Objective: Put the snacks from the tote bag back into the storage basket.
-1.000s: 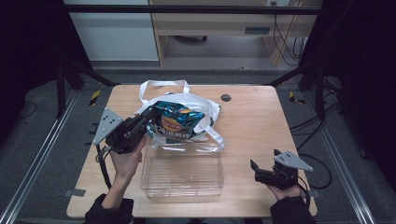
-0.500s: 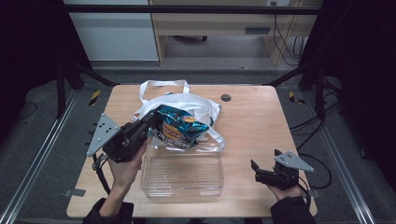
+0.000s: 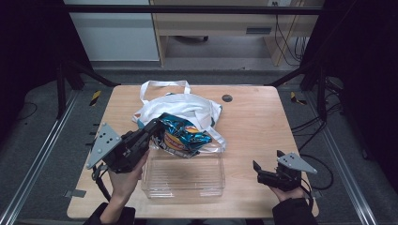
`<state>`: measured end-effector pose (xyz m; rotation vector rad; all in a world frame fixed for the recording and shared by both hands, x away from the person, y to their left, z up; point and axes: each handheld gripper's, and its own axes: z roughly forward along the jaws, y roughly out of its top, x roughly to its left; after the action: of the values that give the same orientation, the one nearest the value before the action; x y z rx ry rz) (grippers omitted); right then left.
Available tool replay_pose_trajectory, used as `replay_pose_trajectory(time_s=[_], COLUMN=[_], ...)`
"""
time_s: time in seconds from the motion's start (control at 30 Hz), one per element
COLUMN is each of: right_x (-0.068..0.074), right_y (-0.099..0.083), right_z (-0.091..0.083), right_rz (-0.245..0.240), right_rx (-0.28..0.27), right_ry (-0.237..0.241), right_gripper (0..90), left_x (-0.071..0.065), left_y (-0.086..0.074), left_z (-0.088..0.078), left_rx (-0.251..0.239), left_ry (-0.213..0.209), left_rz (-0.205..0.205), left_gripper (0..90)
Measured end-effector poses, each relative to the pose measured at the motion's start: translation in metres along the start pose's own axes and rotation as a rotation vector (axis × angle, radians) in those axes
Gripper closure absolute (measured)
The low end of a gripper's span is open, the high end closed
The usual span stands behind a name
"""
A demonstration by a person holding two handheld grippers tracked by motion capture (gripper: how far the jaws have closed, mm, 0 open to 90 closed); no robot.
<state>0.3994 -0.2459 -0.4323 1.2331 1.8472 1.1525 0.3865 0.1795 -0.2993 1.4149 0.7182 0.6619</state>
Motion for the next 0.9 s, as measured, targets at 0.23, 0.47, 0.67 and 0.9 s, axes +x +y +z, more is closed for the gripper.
replay_pose_trajectory(time_s=[0.23, 0.47, 0.67, 0.9], right_x=[0.001, 0.000, 0.001, 0.000], right_y=[0.000, 0.000, -0.001, -0.001], right_z=[-0.001, -0.003, -0.004, -0.004], right_rz=[-0.003, -0.002, 0.002, 0.004], right_rx=[-0.001, -0.003, -0.004, -0.006], right_ry=[-0.001, -0.006, -0.008, -0.008], right_gripper=[7.9, 7.9, 7.9, 7.9], left_x=[-0.006, -0.012, -0.017, -0.017], left_y=[-0.007, -0.016, -0.030, -0.041], left_z=[-0.006, -0.010, -0.011, -0.016], left_rx=[0.028, 0.065, 0.114, 0.148], left_ry=[-0.004, -0.010, -0.017, -0.015], left_rz=[0.005, 0.002, 0.004, -0.011], left_gripper=[90.0, 90.0, 90.0, 90.0])
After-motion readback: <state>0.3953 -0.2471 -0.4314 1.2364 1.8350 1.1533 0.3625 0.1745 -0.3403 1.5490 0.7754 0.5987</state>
